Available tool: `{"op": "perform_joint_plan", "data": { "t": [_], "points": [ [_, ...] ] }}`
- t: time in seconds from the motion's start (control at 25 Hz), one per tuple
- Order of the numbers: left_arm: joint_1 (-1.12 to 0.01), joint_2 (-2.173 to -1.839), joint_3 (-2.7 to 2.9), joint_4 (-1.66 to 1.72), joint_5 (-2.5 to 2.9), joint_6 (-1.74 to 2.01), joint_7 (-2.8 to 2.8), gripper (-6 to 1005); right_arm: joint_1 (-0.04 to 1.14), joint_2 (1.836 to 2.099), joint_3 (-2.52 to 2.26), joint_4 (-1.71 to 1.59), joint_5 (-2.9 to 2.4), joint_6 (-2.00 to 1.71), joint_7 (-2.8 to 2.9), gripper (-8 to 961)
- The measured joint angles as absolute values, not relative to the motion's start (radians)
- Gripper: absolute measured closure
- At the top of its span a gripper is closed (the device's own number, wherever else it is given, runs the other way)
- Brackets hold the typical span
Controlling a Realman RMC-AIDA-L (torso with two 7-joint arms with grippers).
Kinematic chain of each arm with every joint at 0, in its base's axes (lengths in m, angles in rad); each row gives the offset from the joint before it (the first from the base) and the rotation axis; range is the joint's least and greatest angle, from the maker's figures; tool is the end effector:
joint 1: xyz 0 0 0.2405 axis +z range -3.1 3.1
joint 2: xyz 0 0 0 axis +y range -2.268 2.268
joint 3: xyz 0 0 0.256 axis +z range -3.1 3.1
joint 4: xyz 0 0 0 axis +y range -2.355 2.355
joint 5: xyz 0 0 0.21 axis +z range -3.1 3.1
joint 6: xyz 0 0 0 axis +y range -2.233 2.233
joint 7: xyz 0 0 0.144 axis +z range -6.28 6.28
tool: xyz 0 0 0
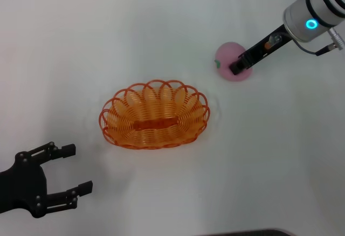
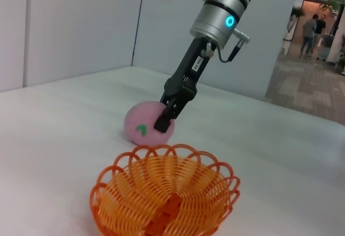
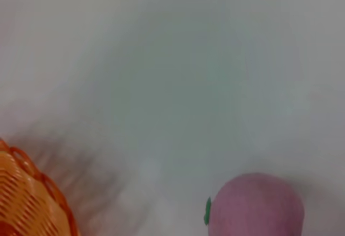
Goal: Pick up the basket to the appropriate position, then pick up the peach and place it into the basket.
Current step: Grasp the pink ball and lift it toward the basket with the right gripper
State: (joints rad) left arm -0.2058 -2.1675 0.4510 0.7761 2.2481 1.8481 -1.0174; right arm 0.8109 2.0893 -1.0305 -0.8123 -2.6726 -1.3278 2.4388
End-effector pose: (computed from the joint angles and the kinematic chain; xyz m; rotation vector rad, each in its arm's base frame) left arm -0.3327 0.1943 -0.0020 -2.7494 -0.5475 -0.6684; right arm 0.2250 0.3983 -0.0206 -2.4917 1.2143 -0.3608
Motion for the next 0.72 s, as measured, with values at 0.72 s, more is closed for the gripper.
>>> {"op": "perform_joint_plan", "data": {
  "t": [0.72],
  "points": [
    [-0.207, -2.166, 0.437, 0.761, 2.247, 1.849, -1.017, 146, 0.7, 2.078, -1.007, -1.037, -2.338, -1.601, 2.427, 734]
  ]
}}
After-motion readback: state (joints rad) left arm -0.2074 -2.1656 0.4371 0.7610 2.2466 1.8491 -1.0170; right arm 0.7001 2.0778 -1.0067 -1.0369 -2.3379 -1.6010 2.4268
